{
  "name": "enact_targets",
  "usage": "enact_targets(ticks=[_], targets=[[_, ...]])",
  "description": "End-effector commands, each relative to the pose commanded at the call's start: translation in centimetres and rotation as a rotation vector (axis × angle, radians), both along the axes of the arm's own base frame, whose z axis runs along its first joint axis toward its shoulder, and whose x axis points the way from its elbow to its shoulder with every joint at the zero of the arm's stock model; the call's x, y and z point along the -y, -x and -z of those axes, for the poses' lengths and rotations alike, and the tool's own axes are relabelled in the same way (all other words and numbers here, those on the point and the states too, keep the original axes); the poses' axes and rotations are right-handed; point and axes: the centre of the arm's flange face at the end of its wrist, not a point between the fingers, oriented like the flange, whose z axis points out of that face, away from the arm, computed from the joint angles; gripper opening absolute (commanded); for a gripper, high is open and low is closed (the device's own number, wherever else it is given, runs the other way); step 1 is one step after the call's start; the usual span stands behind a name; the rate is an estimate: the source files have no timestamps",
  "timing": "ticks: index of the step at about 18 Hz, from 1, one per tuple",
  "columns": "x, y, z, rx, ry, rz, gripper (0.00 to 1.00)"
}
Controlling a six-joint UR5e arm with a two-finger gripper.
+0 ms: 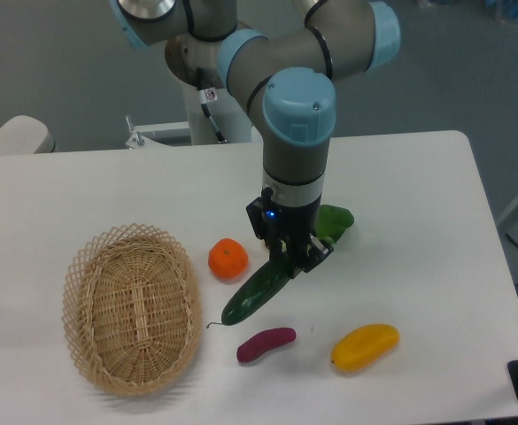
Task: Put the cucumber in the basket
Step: 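Close the gripper on the green cucumber and lift it, then carry the held cucumber over the wicker basket and lower it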
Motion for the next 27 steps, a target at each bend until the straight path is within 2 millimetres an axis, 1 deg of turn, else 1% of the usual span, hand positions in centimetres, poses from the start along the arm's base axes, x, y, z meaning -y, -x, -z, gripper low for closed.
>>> enact_targets(ticks=[4, 7, 10, 11, 12, 14, 19, 23, 24, 25, 26, 27], targets=[[-0.3, -0.1, -0.1, -0.001, -0.002, 0.000, 0.32], [-0.4, -0.1, 0.2, 0.000, 0.004, -0.002, 0.32], [-1.0, -0.4, 1.5, 0.007, 0.011, -0.004, 0.32], [-1.2, -0.2, 2.2, 0.008, 0.021, -0.022, 0.32], [-1.6, -0.6, 2.6, 0.000, 0.038, -0.040, 0.32], [-3.3, -2.9, 2.6, -0.029, 0.064, -0.077, 0.31], [-5.7, -7.4, 2.6, -0.015, 0.056, -0.236, 0.32], [-7.4, -11.8, 2.4, -0.003, 0.036, -0.458, 0.32], [-7.9, -13.1, 2.8, -0.021, 0.048, -0.498, 0.33], [-8.5, -14.9, 3.5, -0.027, 0.059, -0.523, 0.34], [-8.7, -16.7, 4.9, -0.020, 0.077, -0.544, 0.34], [-8.3, -17.7, 6.4, -0.009, 0.104, -0.565, 0.34]])
